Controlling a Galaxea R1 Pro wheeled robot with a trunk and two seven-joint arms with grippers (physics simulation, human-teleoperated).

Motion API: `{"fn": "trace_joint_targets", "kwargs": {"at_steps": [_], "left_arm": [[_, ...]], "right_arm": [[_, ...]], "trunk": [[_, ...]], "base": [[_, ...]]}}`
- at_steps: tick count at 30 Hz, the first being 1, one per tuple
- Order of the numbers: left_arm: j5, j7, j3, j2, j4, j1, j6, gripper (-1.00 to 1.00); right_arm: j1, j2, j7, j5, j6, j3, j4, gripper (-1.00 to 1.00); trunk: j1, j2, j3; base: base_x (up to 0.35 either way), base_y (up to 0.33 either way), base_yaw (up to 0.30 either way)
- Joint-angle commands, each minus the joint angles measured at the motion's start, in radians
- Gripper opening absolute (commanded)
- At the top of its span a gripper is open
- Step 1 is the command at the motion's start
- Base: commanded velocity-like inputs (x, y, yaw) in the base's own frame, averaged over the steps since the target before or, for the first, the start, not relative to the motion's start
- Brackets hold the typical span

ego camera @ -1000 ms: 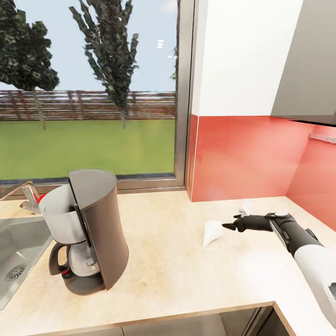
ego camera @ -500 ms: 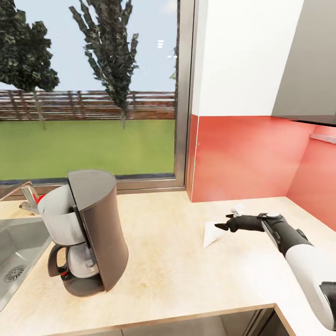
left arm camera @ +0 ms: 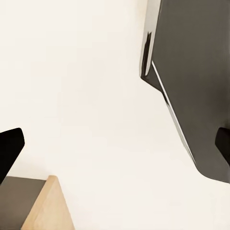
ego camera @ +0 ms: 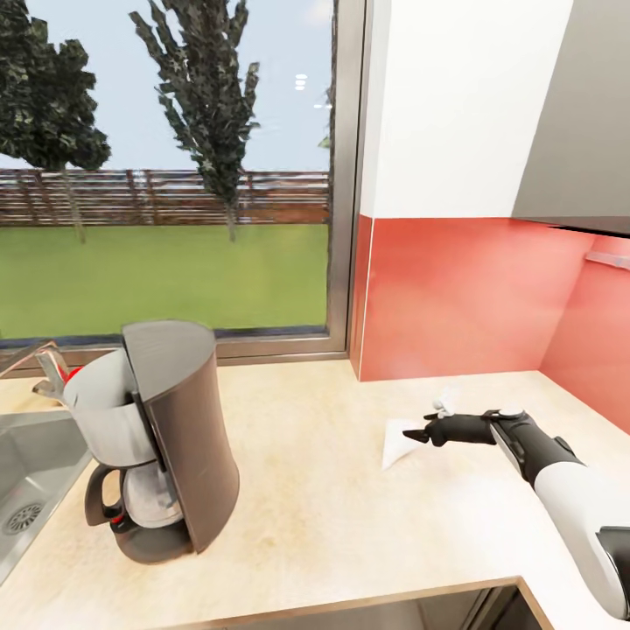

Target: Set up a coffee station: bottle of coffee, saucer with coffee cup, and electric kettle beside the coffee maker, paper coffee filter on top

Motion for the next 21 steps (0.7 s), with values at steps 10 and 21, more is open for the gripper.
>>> {"fn": "trace_joint_targets", "kwargs": {"at_steps": [10,21], "left_arm": [[-0.01,0.003,0.008,-0.001,-0.001,0.011,0.002,1.0],[-0.01,0.003,0.008,-0.001,-0.001,0.012,0.001,1.0]], "right_arm": [[-0.001,-0.001,0.001,-0.001,-0.036,0.003,0.034,1.0],[-0.001,-0.001,0.001,-0.001,-0.064,0.003,0.079,1.0]], "trunk": [[0.001,-0.002,-0.002],[0.001,-0.002,-0.002]], "base": [[0.038,0.0,0.0],[0.019,0.0,0.0]]}}
